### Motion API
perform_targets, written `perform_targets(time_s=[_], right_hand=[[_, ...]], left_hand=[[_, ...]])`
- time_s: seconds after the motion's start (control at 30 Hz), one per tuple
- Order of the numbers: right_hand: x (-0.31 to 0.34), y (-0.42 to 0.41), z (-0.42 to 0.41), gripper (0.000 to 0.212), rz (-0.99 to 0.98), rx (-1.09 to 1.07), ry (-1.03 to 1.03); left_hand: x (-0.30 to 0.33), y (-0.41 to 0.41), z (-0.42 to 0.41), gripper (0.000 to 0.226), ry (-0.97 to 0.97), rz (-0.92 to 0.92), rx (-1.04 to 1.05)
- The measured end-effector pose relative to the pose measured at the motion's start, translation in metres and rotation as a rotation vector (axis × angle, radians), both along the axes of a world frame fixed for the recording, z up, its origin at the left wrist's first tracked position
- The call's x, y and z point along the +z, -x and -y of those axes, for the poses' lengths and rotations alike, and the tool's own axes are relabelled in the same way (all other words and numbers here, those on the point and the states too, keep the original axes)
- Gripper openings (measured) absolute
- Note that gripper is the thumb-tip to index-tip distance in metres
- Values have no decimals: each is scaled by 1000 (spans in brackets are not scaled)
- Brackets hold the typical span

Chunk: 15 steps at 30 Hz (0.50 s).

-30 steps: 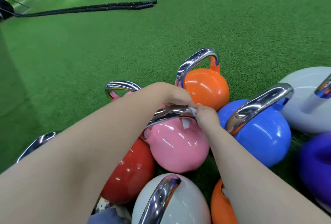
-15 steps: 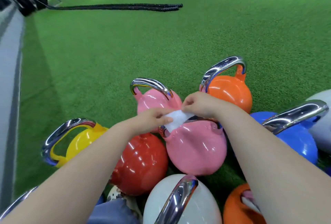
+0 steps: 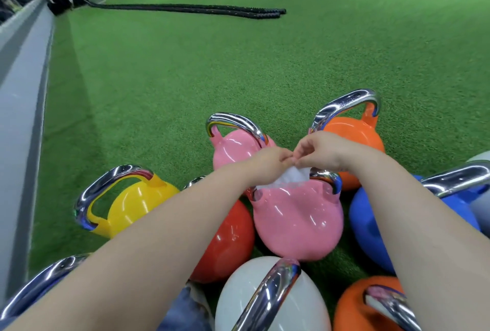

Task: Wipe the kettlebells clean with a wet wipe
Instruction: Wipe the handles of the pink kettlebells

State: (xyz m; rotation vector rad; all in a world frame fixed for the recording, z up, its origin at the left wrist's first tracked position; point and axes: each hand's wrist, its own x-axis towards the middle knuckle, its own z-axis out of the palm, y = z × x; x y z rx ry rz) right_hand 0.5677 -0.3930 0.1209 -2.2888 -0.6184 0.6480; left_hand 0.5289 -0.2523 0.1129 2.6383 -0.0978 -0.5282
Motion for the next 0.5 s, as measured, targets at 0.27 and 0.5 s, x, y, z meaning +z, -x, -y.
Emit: perform_targets(time_s=[0.27, 0.5], right_hand=[[0, 3, -16, 7, 40, 36, 4], [-11, 16, -53, 25, 156, 156, 206]], left_hand=[[-4, 16, -28, 26, 236, -45, 90], [-42, 43, -40, 34, 634, -38, 651]])
